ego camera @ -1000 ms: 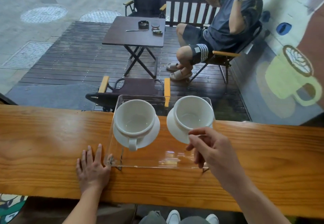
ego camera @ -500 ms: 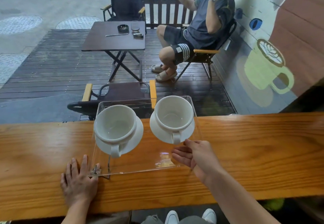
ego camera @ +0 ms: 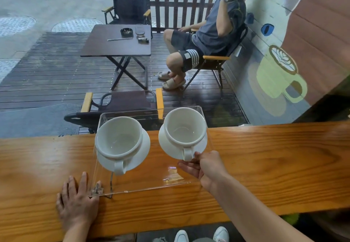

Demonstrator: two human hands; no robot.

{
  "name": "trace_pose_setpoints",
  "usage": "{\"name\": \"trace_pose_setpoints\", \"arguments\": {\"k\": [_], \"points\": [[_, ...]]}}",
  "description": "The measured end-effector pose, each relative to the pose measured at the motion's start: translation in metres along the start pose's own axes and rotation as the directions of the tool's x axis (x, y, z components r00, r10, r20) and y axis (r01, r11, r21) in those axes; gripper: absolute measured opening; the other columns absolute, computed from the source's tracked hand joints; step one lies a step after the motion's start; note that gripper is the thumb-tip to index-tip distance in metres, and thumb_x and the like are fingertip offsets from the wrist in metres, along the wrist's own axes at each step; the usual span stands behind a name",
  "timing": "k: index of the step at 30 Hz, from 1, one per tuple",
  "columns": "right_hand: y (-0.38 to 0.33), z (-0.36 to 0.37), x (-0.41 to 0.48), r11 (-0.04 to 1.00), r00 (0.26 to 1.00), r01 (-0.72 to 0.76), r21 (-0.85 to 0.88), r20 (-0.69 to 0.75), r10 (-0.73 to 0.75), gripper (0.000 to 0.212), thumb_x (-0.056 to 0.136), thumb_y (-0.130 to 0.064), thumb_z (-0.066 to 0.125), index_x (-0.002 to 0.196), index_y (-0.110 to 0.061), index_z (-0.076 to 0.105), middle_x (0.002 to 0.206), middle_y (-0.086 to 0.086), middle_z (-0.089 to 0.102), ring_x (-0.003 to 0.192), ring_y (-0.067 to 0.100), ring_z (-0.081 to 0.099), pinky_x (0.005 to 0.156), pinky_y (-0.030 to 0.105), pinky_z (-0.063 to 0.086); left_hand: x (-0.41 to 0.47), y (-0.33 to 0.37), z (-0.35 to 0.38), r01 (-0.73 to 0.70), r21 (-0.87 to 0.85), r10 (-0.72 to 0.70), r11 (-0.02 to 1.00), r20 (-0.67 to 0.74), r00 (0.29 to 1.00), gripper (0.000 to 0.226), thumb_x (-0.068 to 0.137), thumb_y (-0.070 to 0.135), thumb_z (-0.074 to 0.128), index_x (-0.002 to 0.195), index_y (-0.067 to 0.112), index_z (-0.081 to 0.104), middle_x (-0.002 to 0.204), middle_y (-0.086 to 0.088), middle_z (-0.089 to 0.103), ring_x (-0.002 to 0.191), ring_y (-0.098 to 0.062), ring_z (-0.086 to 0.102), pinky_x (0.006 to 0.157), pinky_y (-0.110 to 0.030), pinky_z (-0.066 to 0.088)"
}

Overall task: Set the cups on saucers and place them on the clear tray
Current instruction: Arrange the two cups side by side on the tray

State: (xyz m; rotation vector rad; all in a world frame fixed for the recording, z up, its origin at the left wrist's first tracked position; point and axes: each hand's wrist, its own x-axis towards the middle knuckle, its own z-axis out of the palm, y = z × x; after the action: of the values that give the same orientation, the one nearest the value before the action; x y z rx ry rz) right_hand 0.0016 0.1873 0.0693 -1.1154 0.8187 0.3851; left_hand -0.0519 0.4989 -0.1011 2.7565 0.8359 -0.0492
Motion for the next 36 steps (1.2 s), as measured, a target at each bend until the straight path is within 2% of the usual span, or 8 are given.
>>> {"name": "trace_pose_setpoints", "arguments": {"k": [6, 14, 21, 27, 30, 36], "points": [[0.005, -0.007, -0.005, 1.000, 1.000, -0.009, -0.019, -0.011, 0.009, 0.031, 0.096, 0.005, 0.034, 0.121, 0.011, 0.051, 0.087, 0.027, 0.068, 0.059, 0.029, 0.073, 0.045, 0.030, 0.056, -0.003, 0.004, -0.005, 0.007, -0.014, -0.007, 1.000, 0.007, 1.000, 0.064, 0.087, 0.055, 0.042, 0.144, 0.030, 0.029, 0.157, -0.009, 0.023, 0.144, -0.026, 0.016, 0.116, -0.040, 0.007], [0.009, -0.010, -0.014, 0.999, 1.000, -0.009, -0.037, 0.025, 0.010, 0.030, 0.097, -0.003, 0.039, 0.123, 0.007, 0.050, 0.093, 0.029, 0.069, 0.069, 0.033, 0.075, 0.047, 0.031, 0.058, -0.005, 0.007, -0.009, 0.007, -0.037, -0.007, 0.999, 0.010, 1.000, 0.063, 0.088, 0.049, 0.047, 0.144, 0.027, 0.030, 0.157, -0.011, 0.022, 0.144, -0.027, 0.016, 0.117, -0.042, 0.006], [0.004, -0.009, -0.015, 0.999, 0.998, -0.050, 0.022, 0.043, 0.049, 0.023, 0.098, -0.003, 0.039, 0.116, 0.007, 0.049, 0.071, 0.025, 0.072, 0.058, 0.030, 0.073, 0.040, 0.028, 0.055, -0.003, 0.002, -0.005, -0.011, -0.020, 0.011, 1.000, 0.006, 1.000, 0.063, 0.088, 0.049, 0.046, 0.144, 0.027, 0.029, 0.156, -0.012, 0.023, 0.144, -0.028, 0.017, 0.116, -0.044, 0.008], [0.007, -0.010, -0.013, 0.997, 1.000, -0.023, 0.077, -0.008, 0.023, 0.021, 0.097, 0.000, 0.039, 0.116, 0.003, 0.048, 0.093, 0.028, 0.067, 0.062, 0.030, 0.074, 0.042, 0.028, 0.056, 0.001, -0.001, 0.000, -0.002, -0.016, 0.002, 1.000, 0.010, 1.000, 0.064, 0.088, 0.048, 0.049, 0.143, 0.023, 0.031, 0.155, -0.013, 0.025, 0.143, -0.029, 0.018, 0.116, -0.046, 0.009], [0.008, -0.013, -0.013, 0.998, 1.000, -0.016, 0.067, -0.023, 0.017, 0.022, 0.096, 0.000, 0.041, 0.117, 0.002, 0.048, 0.094, 0.027, 0.067, 0.067, 0.031, 0.074, 0.044, 0.029, 0.057, 0.001, -0.004, 0.002, -0.018, -0.007, 0.018, 1.000, 0.005, 1.000, 0.065, 0.086, 0.047, 0.050, 0.144, 0.023, 0.031, 0.155, -0.014, 0.026, 0.143, -0.030, 0.019, 0.116, -0.046, 0.009], [0.009, -0.015, -0.015, 0.998, 1.000, -0.010, 0.066, -0.012, 0.010, 0.017, 0.096, -0.001, 0.042, 0.111, 0.002, 0.049, 0.093, 0.028, 0.067, 0.062, 0.029, 0.074, 0.045, 0.029, 0.057, 0.002, -0.005, 0.004, -0.029, -0.006, 0.029, 1.000, -0.001, 1.000, 0.068, 0.083, 0.053, 0.043, 0.143, 0.024, 0.031, 0.155, -0.013, 0.026, 0.143, -0.030, 0.019, 0.115, -0.046, 0.010]]}}
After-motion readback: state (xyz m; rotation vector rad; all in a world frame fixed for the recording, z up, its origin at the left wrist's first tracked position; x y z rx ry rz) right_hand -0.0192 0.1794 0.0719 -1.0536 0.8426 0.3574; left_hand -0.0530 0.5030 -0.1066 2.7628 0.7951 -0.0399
